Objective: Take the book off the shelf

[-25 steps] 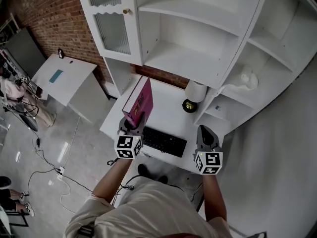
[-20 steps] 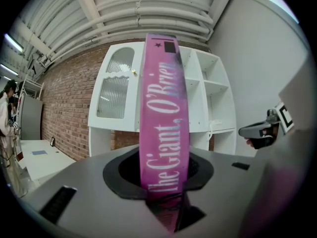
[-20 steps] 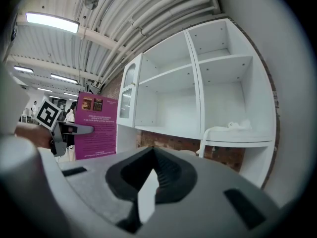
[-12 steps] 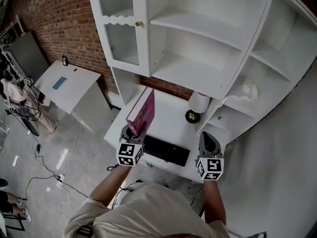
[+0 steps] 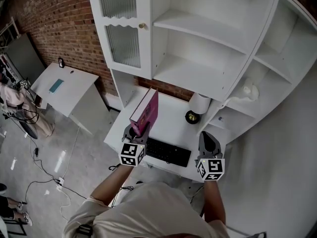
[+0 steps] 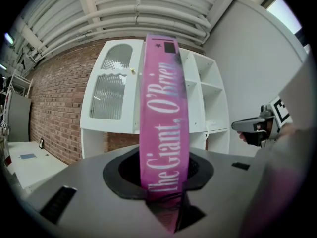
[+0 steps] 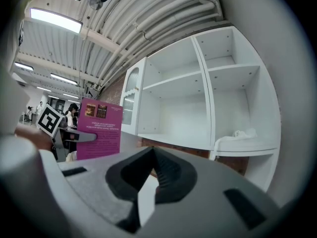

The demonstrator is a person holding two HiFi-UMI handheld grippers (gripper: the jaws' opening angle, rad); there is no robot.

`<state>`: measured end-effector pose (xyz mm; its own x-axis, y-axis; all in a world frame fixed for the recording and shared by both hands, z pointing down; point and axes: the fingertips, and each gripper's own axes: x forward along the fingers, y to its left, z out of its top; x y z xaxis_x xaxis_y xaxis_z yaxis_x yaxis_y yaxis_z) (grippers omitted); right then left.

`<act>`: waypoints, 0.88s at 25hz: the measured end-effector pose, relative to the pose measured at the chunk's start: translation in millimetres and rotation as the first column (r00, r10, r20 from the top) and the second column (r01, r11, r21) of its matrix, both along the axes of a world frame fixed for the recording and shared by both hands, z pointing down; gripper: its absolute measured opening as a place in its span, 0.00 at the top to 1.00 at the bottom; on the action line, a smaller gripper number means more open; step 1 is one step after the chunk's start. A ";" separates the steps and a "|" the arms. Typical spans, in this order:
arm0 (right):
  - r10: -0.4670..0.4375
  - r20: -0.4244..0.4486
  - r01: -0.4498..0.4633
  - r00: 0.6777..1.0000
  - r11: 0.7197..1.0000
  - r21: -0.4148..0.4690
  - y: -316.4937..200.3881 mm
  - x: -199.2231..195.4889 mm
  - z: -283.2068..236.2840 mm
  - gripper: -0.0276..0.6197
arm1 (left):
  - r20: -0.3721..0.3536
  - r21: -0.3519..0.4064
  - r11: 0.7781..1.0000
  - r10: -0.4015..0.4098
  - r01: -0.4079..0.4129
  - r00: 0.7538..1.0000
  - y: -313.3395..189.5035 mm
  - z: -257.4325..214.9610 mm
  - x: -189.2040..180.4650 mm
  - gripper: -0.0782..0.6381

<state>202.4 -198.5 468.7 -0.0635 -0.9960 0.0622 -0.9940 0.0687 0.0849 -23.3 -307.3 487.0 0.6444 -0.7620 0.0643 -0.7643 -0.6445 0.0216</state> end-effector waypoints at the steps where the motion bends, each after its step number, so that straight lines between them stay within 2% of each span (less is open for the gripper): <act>1: -0.002 0.001 0.002 1.000 1.000 0.003 0.1 -1.6 -0.5 0.95 | -0.001 0.000 1.000 0.002 -0.002 1.000 -0.1 -0.5 -0.3 0.71; 22: -0.007 -0.011 0.007 1.000 1.000 0.017 2.1 -24.3 -13.2 0.95 | -0.026 0.002 1.000 0.017 -0.017 1.000 5.4 -7.5 -13.2 0.71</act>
